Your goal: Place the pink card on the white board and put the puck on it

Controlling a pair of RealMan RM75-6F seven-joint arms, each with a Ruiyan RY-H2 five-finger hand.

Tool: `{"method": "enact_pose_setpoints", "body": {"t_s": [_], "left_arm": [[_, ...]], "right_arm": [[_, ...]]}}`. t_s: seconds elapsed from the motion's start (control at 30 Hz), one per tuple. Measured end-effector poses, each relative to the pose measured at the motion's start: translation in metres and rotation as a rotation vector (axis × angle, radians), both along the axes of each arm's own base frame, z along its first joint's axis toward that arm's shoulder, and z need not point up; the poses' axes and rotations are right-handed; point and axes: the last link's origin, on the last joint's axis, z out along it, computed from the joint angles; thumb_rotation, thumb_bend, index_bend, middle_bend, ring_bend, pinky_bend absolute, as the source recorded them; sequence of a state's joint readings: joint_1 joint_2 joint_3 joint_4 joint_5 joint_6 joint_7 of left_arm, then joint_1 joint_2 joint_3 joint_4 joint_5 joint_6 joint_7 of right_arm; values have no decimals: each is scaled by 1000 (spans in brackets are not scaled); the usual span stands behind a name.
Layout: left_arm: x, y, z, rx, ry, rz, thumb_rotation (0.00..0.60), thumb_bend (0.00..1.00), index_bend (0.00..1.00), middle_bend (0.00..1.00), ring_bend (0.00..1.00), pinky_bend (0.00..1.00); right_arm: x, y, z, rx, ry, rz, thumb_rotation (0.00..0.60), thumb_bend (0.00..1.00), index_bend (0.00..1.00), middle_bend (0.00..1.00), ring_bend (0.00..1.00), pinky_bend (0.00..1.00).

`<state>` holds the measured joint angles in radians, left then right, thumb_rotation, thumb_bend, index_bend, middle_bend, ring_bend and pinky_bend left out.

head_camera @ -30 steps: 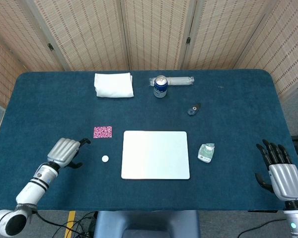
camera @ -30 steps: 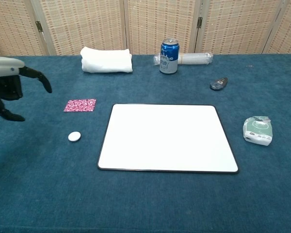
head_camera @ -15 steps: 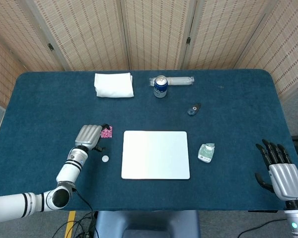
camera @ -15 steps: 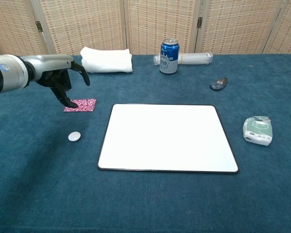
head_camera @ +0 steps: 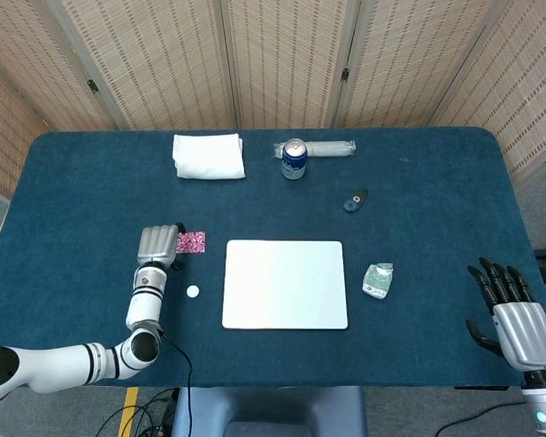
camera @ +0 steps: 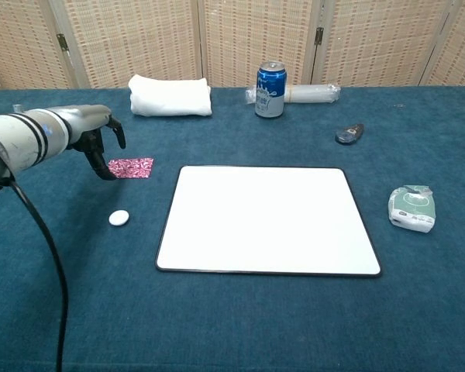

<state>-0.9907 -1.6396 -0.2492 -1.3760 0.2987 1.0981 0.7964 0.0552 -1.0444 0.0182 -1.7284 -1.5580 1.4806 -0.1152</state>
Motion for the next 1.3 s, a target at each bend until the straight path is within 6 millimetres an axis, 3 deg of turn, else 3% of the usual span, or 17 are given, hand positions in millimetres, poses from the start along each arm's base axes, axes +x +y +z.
{"method": "enact_pose_setpoints", "body": {"t_s": [0.23, 1.3], "left_arm": [[1, 13, -13, 5, 18, 37, 600, 251, 340, 1000, 1000, 1000], [-1, 37, -30, -33, 17, 46, 600, 251, 367, 1000, 1000, 1000]], "right_arm": [[-1, 1, 3, -10, -3, -1, 600, 245, 51, 0, 0, 0], [-3, 5, 11, -48, -6, -9, 600, 246, 51, 0, 0, 0]]}}
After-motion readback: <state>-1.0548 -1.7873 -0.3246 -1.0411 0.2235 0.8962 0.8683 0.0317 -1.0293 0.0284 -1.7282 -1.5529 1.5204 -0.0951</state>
